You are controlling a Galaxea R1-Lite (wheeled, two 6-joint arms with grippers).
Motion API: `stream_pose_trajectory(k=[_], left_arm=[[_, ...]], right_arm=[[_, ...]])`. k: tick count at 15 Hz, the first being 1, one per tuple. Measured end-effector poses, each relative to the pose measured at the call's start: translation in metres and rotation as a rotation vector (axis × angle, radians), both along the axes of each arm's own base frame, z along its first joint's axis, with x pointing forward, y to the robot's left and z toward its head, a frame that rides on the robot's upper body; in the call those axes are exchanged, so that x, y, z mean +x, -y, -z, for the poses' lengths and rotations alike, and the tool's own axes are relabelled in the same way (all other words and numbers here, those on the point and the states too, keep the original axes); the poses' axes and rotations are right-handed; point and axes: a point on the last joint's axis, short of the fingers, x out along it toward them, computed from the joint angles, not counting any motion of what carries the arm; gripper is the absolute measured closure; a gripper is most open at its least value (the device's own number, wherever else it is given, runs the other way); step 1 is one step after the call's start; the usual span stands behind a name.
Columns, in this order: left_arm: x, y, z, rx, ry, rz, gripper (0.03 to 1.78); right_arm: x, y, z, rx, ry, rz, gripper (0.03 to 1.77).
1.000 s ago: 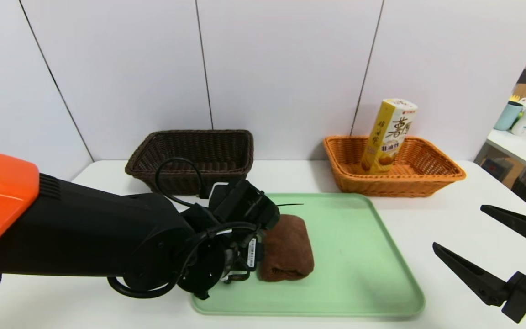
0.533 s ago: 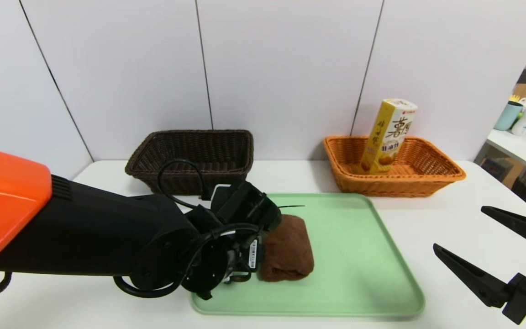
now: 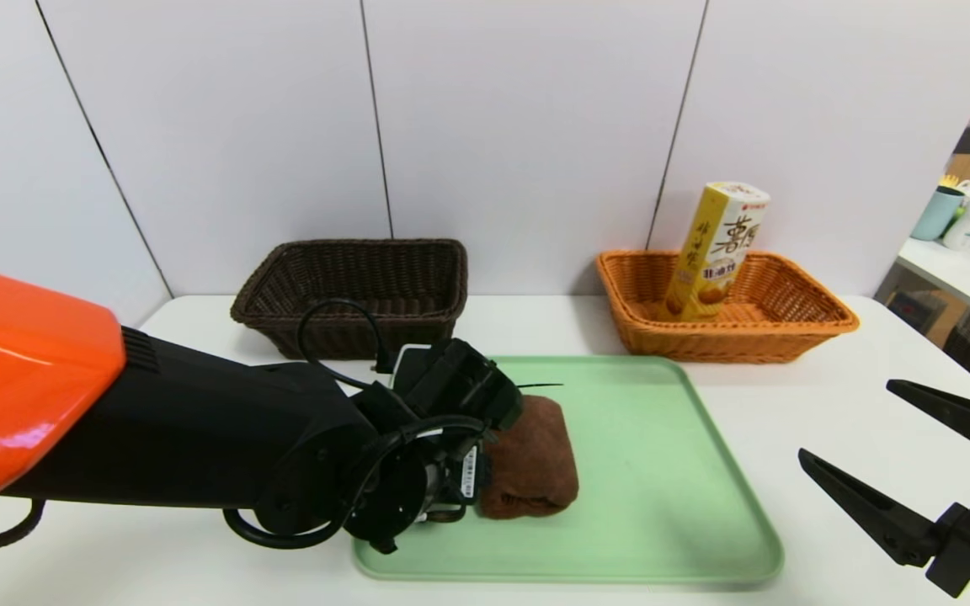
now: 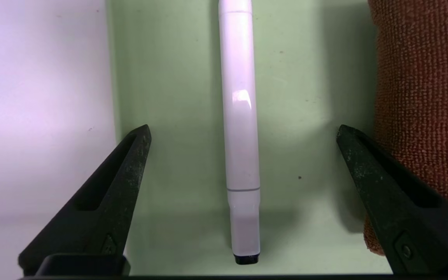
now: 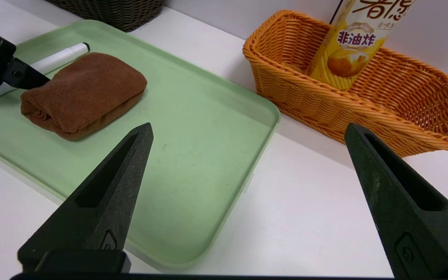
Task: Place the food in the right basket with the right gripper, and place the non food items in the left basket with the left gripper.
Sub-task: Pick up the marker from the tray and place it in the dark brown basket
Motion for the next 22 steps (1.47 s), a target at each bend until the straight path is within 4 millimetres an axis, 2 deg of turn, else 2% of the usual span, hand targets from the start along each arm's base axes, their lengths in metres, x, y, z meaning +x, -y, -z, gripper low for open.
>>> stream_pose_trajectory(k=[4, 9, 12, 13, 14, 22], left_arm=[[0.0000, 0.0015, 0.0032, 0.004, -0.005, 0.001, 0.12], [-0.0010, 0.0010, 0.0045, 0.010, -0.008, 0.001, 0.78], [-0.0012, 0.0013, 0.0050, 0.012, -0.010, 0.002, 1.02], [-0.0011, 0.0014, 0.0050, 0.011, -0.010, 0.002, 1.21], [-0.0010, 0.0015, 0.0050, 0.012, -0.009, 0.001, 1.60], [-0.0020, 0.0003, 0.0040, 0.018, -0.005, 0.000, 1.60]], right_arm=[[0.0006, -0.0002, -0.0003, 0.000, 0.000, 0.000, 0.11], [0.0011, -0.0004, -0.0002, 0.000, -0.003, -0.003, 0.11], [0.0013, -0.0005, 0.0002, -0.001, -0.005, -0.002, 0.11], [0.0013, -0.0005, 0.0002, -0.001, -0.005, -0.002, 0.11], [0.0013, -0.0005, 0.0002, -0.001, -0.005, -0.003, 0.11], [0.0015, -0.0005, 0.0003, -0.001, -0.006, -0.001, 0.11]])
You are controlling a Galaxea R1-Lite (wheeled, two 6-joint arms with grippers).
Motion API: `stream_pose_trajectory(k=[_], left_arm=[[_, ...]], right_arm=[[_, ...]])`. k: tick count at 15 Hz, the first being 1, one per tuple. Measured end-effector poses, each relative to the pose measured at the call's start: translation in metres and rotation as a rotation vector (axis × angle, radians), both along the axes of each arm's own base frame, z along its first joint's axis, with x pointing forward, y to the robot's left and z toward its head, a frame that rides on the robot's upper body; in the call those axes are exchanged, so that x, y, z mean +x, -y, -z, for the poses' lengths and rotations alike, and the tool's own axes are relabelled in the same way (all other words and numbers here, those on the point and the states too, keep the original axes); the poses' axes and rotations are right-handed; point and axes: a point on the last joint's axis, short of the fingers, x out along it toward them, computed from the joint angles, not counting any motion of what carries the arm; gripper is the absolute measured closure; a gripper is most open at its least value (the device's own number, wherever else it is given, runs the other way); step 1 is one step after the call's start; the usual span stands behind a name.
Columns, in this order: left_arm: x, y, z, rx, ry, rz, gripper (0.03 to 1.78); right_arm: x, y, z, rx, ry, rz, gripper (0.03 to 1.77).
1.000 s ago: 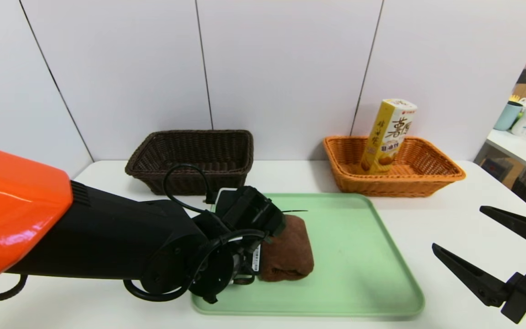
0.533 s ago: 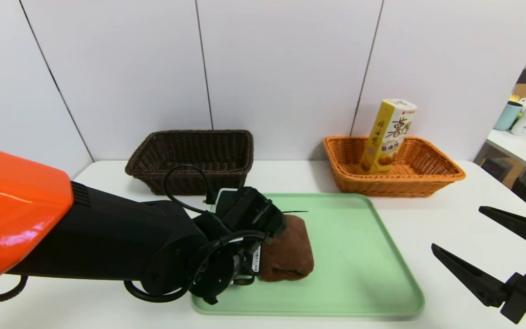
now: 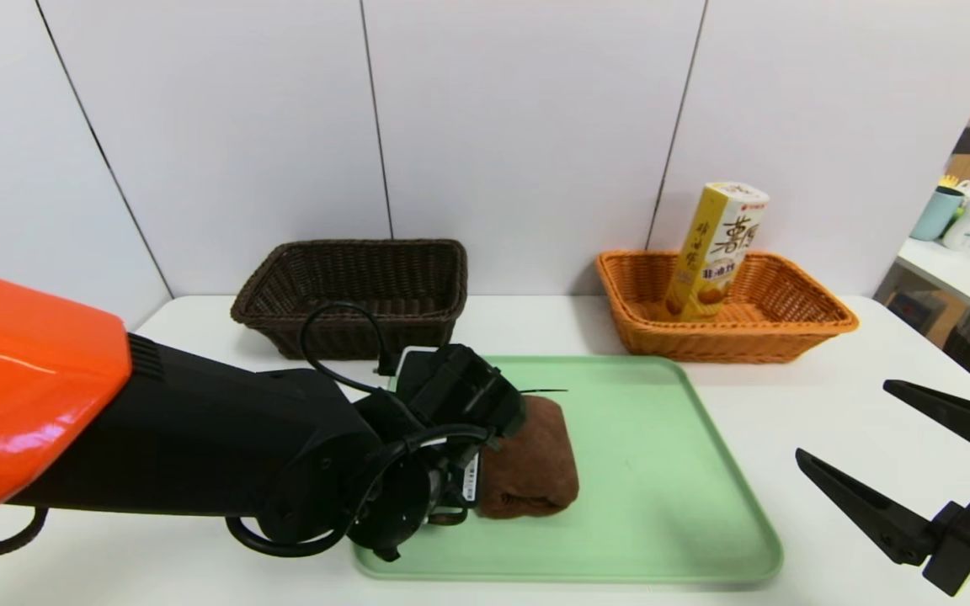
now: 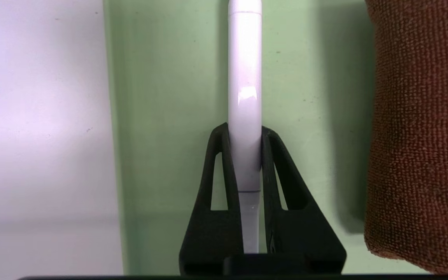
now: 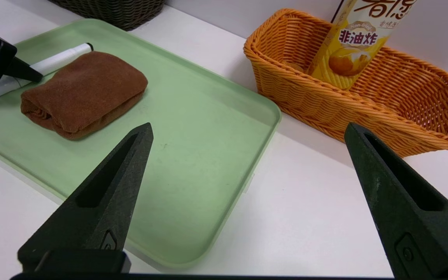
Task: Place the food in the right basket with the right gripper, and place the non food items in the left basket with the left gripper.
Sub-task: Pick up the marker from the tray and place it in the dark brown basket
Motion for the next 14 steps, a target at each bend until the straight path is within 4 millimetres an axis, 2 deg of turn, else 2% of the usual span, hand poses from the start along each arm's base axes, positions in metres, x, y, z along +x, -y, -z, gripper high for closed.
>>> stream_pose_trajectory(k=[2, 14], left_arm=[[-0.003, -0.002, -0.008, -0.008, 0.014, 0.003, 1.60], [-0.029, -0.034, -0.089, -0.055, 0.275, -0.001, 1.60]], right_arm=[[0.000, 0.000, 0.000, -0.001, -0.003, 0.001, 0.11], [0.001, -0.001, 0.000, -0.013, 0.000, -0.002, 0.11]])
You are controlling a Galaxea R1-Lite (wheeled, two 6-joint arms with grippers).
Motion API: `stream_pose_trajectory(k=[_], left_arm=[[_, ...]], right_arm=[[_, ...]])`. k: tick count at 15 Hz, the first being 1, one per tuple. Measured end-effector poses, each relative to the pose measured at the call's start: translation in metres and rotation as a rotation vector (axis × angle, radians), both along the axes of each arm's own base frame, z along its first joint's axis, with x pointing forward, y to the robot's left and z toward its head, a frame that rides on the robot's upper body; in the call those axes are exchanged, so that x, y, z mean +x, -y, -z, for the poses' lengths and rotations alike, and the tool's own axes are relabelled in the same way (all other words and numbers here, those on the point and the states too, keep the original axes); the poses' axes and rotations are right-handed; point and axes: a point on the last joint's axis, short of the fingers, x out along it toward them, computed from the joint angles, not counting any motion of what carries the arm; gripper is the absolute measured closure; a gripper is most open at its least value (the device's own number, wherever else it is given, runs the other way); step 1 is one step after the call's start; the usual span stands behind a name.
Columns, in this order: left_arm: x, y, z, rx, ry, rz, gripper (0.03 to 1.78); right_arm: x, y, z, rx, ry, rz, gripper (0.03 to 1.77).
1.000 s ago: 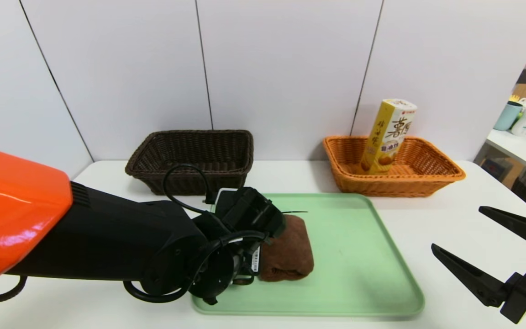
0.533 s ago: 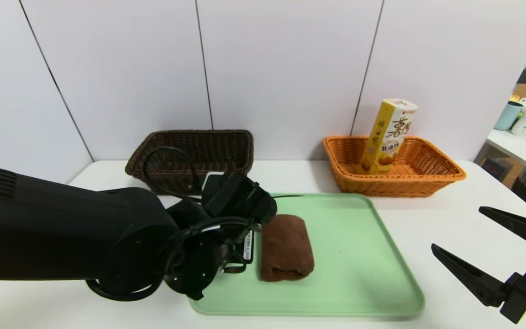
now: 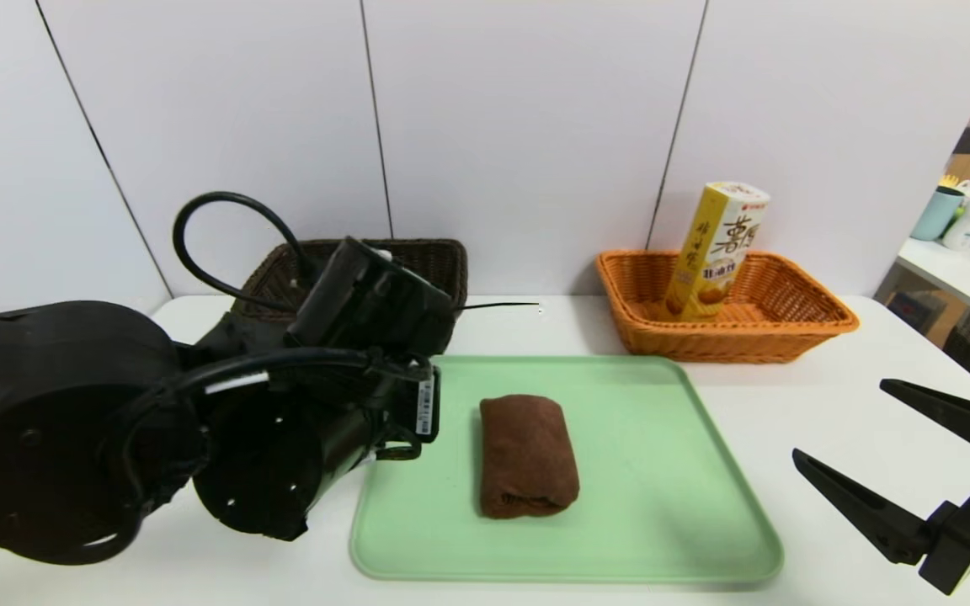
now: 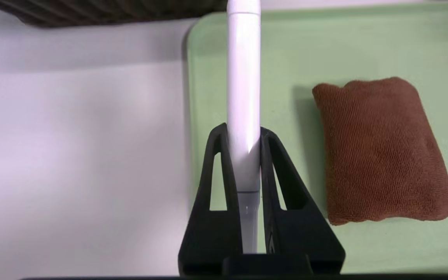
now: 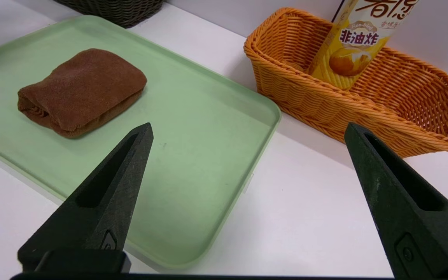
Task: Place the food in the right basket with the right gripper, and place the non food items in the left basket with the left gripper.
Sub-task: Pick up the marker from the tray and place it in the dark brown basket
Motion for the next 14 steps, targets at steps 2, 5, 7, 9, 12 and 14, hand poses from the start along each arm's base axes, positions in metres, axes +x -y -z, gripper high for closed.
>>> stream_pose_trajectory(k=[2, 5, 7, 9, 12, 14], left_arm=[[-0.003, -0.004, -0.018, -0.005, 0.057, 0.012, 1.60], [0.001, -0.010, -0.043, -0.032, 0.136, 0.012, 1.60], [0.011, -0.015, -0.057, -0.037, 0.200, -0.003, 1.60], [0.023, -0.020, -0.066, -0.030, 0.263, -0.023, 1.60], [0.052, -0.027, -0.074, -0.020, 0.372, -0.075, 1.60], [0.072, -0.028, -0.071, -0.019, 0.411, -0.107, 1.60]], right_arm=[[0.001, 0.000, -0.001, -0.001, 0.003, 0.000, 0.11], [0.001, 0.000, -0.002, 0.000, 0.008, 0.001, 0.11], [0.001, 0.000, -0.003, 0.000, 0.010, 0.002, 0.11], [0.002, -0.001, -0.003, 0.000, 0.010, 0.001, 0.11], [0.002, -0.001, -0.003, 0.000, 0.009, 0.001, 0.11], [0.002, -0.001, -0.003, 0.000, 0.008, 0.001, 0.11]])
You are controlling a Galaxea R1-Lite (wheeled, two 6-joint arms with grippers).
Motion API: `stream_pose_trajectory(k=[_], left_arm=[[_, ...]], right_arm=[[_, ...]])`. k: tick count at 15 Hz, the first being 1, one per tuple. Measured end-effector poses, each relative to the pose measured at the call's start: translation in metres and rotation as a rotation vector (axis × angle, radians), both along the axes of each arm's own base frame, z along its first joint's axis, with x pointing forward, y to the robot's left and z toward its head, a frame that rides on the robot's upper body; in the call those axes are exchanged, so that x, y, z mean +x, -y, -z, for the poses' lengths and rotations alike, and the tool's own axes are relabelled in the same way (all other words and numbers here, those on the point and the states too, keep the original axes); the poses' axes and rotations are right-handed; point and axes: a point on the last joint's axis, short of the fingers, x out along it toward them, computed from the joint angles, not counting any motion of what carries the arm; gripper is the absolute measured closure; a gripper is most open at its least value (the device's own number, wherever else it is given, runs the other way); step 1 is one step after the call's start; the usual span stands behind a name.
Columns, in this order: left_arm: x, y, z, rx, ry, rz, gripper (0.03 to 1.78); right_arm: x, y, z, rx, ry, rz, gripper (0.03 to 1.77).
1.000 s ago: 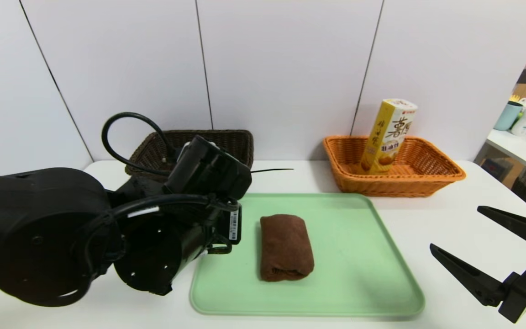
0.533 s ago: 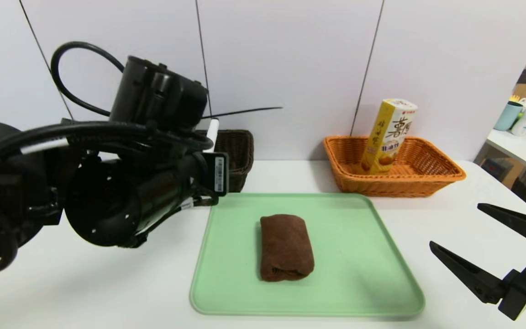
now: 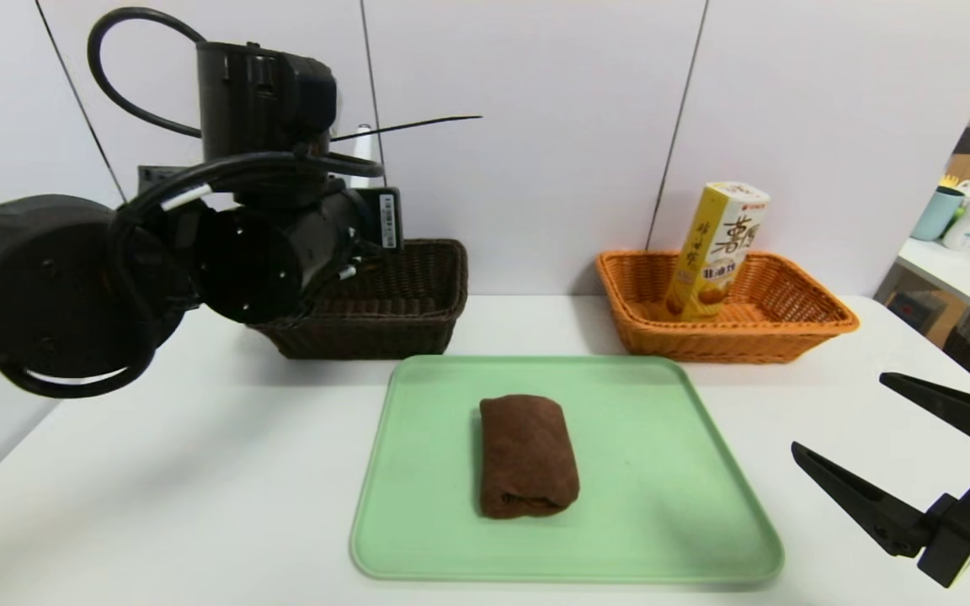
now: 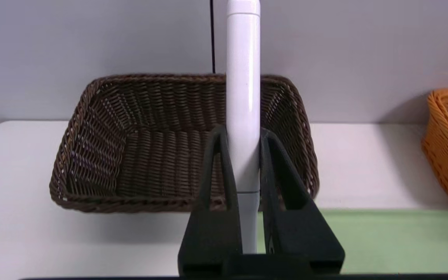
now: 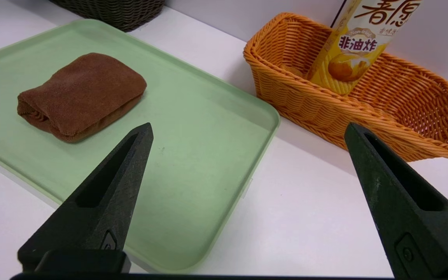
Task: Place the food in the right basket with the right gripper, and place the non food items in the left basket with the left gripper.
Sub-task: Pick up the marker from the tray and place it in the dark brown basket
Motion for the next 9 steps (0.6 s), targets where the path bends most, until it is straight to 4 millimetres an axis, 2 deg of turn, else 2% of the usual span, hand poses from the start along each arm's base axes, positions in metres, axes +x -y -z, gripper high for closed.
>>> stream_pose_trajectory(k=[9], left_arm=[[0.097, 0.007, 0.040, -0.014, 0.014, -0.075, 1.60]], right_arm=[[-0.001, 0.000, 0.001, -0.001, -0.004, -0.002, 0.11]])
